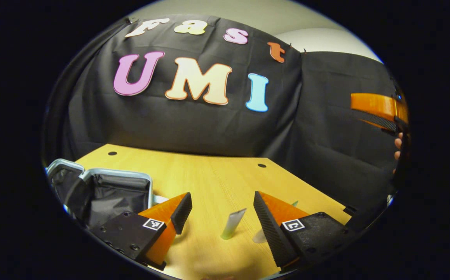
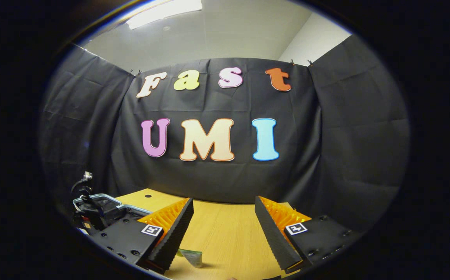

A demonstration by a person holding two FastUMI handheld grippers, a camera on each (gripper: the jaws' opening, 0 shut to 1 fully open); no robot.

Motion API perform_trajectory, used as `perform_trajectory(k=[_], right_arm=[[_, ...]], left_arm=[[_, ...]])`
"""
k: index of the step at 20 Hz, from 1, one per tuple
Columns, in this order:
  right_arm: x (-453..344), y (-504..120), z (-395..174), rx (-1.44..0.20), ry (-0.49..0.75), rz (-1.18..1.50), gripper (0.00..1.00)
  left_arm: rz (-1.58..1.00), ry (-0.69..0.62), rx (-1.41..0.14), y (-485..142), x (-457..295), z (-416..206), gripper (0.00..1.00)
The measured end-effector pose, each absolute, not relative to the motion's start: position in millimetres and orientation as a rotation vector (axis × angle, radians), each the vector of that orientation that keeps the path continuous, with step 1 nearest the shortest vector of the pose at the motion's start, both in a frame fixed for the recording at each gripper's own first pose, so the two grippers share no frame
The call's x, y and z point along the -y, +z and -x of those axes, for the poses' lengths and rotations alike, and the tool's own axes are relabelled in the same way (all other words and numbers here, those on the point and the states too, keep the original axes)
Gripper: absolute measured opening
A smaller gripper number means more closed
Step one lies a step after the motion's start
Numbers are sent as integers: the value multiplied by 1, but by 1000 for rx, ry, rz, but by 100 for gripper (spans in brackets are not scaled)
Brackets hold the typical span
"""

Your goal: First open the suitcase, pack the skin care products into it, and then close the suitcase.

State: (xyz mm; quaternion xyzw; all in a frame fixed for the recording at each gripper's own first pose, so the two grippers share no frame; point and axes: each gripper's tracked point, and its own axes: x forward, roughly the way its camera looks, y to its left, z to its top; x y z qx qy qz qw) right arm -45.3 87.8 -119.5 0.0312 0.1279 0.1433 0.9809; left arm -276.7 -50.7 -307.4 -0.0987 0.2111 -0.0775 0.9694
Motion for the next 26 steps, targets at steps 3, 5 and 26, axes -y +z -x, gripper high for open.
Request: perform_trajectory(k=[3,5,26], right_arm=[[-97,-124,51,-282,322,-62,99],[-102,-129,54,-300,343,-46,98],[-171,-306,123,-585,546,-15,99]], left_arm=[[198,-166,-489,-341,63,277,91],[216,-169,-527,-361,69,275,81],[251,-139,-745,-337,47,333,20]])
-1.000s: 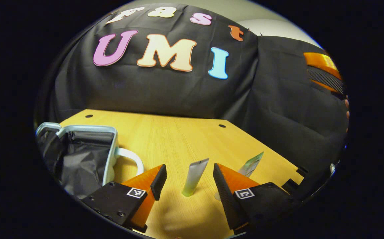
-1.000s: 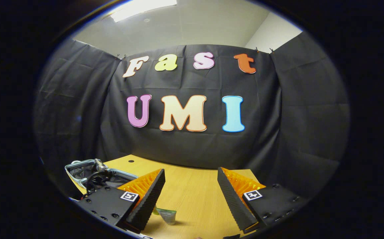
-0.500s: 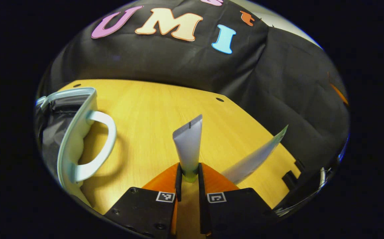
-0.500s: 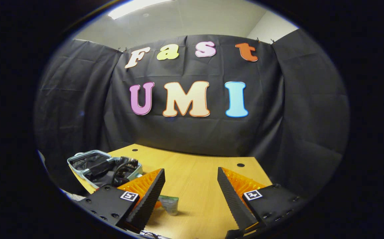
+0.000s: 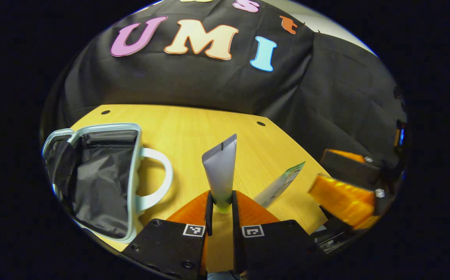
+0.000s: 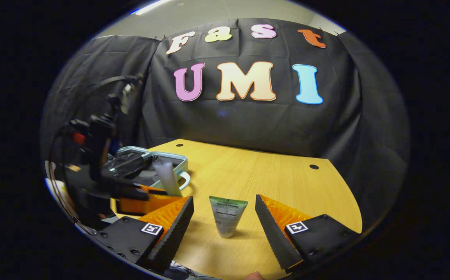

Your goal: First open the suitcase, pack the skin care products into it, and then close the suitcase.

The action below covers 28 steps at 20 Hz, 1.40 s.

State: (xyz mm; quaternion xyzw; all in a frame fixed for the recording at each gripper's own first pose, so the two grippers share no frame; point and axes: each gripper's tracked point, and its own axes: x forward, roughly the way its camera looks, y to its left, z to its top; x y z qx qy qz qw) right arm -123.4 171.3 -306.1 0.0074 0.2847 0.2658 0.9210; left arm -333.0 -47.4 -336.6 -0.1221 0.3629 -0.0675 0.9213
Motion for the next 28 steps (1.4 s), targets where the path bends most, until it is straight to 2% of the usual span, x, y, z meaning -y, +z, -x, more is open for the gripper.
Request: perform_trajectory(k=[7,9,10,11,12,14,17,19,20,24,25,26,27,28], right_arm=[[-173,-391,124,-730,473,-29,99],[-179,-403,124,-772,465,-52,95],[-182,-408,122,-779,468,-59,75],[-183,-408,123,-782,464,-57,72],[-186,-409,122,-792,479,-38,59],[-189,-409,119,-801,501,16,43],[-206,-386,112,-814,534,-35,39],[-219,-369,108,-813,546,-46,36],[-226,-359,107,-806,549,-52,39],[-272,-329,113,-830,563,-74,39],[-288,-322,117,-845,569,-94,36],[-308,-313,122,-849,585,-121,40],[-323,-307,125,-849,595,-137,37],[-341,-304,129,-853,603,-144,39]], left_arm=[[247,-30,-693,-263,4,363,20],[242,1,-673,-250,-6,362,20],[235,15,-672,-248,-11,363,20],[222,29,-672,-245,-18,365,20],[212,45,-680,-247,-24,367,19],[195,91,-711,-256,-39,374,20],[173,141,-786,-269,-59,389,22],[145,144,-836,-279,-76,394,20],[133,144,-861,-286,-86,395,19],[103,132,-965,-316,-132,392,20],[102,126,-1000,-326,-143,391,20],[94,127,-1035,-338,-156,390,20],[87,133,-1072,-348,-167,391,20],[86,133,-1106,-359,-176,392,20]])
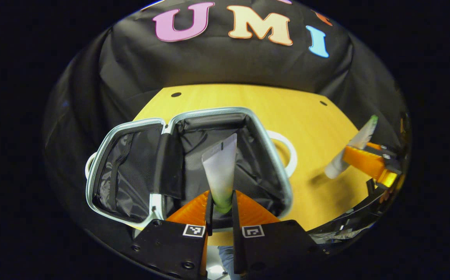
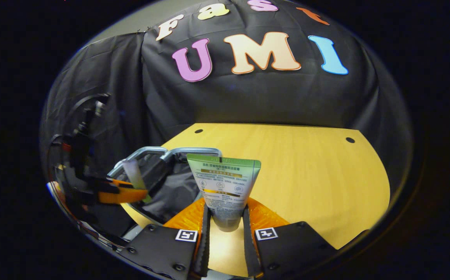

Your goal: First open the suitcase, pack the skin care products into it, and then close the suitcase.

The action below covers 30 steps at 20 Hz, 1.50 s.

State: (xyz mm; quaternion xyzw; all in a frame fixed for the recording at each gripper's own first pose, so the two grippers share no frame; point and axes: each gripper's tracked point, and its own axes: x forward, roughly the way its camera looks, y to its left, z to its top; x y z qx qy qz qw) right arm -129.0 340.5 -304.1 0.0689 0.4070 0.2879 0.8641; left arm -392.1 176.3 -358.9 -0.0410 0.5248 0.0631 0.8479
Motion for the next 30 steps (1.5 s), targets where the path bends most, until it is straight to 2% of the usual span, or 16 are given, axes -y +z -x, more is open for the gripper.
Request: perform_trajectory(k=[1,5,8,9,11,13,14,15,16,19,21,22,23,24,27,30], right_arm=[[-357,-302,132,-863,613,-144,40],[-419,-305,149,-932,659,-160,40],[-451,-318,157,-998,658,-191,40],[-455,-326,158,-1014,646,-178,36],[-463,-347,163,-1060,634,-151,39],[-465,-364,170,-1105,616,-126,36],[-466,-370,175,-1123,605,-117,40],[-469,-377,175,-1139,600,-109,36],[-473,-386,172,-1149,591,-98,40],[-489,-396,162,-1155,583,-95,40],[-494,-398,155,-1139,587,-91,48],[-498,-395,153,-1133,596,-103,48],[-500,-386,146,-1103,596,-124,50],[-503,-377,141,-1068,603,-154,69],[-497,-347,114,-939,587,-188,99],[-488,-332,97,-860,562,-183,98]], left_arm=[[94,123,-1138,-370,-183,392,17],[164,53,-1197,-405,-196,383,23],[231,-4,-1185,-414,-200,374,19],[253,-29,-1179,-414,-199,371,28],[270,-59,-1149,-407,-201,365,60],[278,-89,-1116,-394,-201,359,70],[278,-98,-1100,-387,-203,356,71],[281,-102,-1074,-379,-206,352,79],[290,-100,-1050,-375,-210,349,79],[330,-70,-962,-348,-230,333,79],[330,-31,-933,-336,-258,328,83],[318,2,-916,-333,-280,327,80],[307,42,-898,-329,-304,325,82],[299,81,-881,-323,-328,326,83],[261,230,-884,-323,-408,345,84],[254,370,-893,-322,-476,372,85]])
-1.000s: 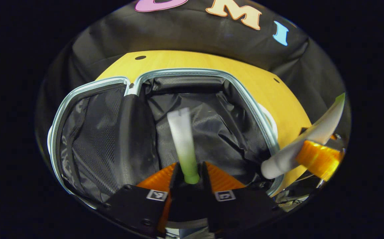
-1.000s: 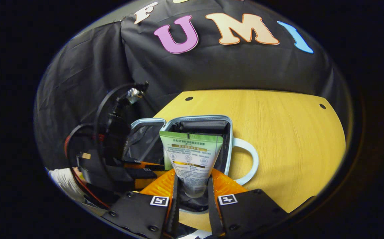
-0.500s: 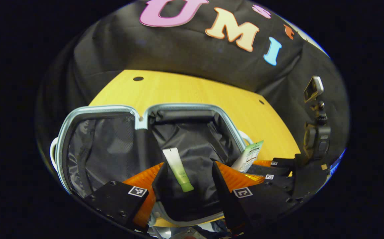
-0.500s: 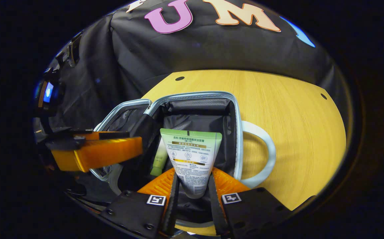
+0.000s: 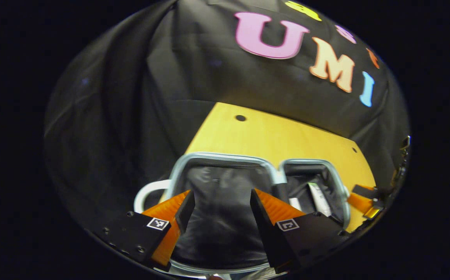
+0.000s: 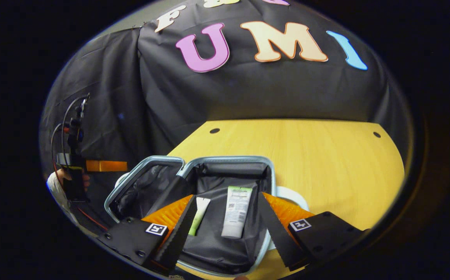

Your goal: First open the suitcase, pack the skin care products into it, and then close the suitcase.

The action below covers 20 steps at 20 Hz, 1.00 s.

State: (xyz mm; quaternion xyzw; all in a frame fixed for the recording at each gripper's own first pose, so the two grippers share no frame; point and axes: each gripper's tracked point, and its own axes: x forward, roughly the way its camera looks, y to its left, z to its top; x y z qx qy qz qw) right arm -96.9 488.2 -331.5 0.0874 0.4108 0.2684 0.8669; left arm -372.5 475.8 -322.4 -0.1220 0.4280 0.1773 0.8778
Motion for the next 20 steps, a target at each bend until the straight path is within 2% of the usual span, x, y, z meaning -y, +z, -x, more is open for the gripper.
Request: perform_trajectory(k=[1,2,7,10,13,14,16,19,20], right_arm=[[-482,-326,91,-844,548,-177,98],[-475,-321,86,-827,535,-174,98],[-432,-290,55,-736,416,-188,98],[-403,-279,41,-697,333,-181,98],[-376,-270,36,-684,262,-178,98],[-368,-266,35,-674,237,-179,98],[-350,-256,34,-640,192,-182,98],[-328,-254,41,-617,153,-172,98],[-323,-257,44,-623,149,-163,98]], left_arm=[[261,415,-902,-325,-497,384,89],[265,453,-916,-329,-515,397,84],[294,589,-1020,-359,-582,447,85],[379,574,-1094,-393,-589,457,85],[404,542,-1156,-417,-593,455,74],[410,538,-1167,-425,-592,452,75],[462,503,-1164,-433,-575,442,54],[442,472,-1157,-423,-574,436,10],[460,474,-1146,-416,-571,432,9]])
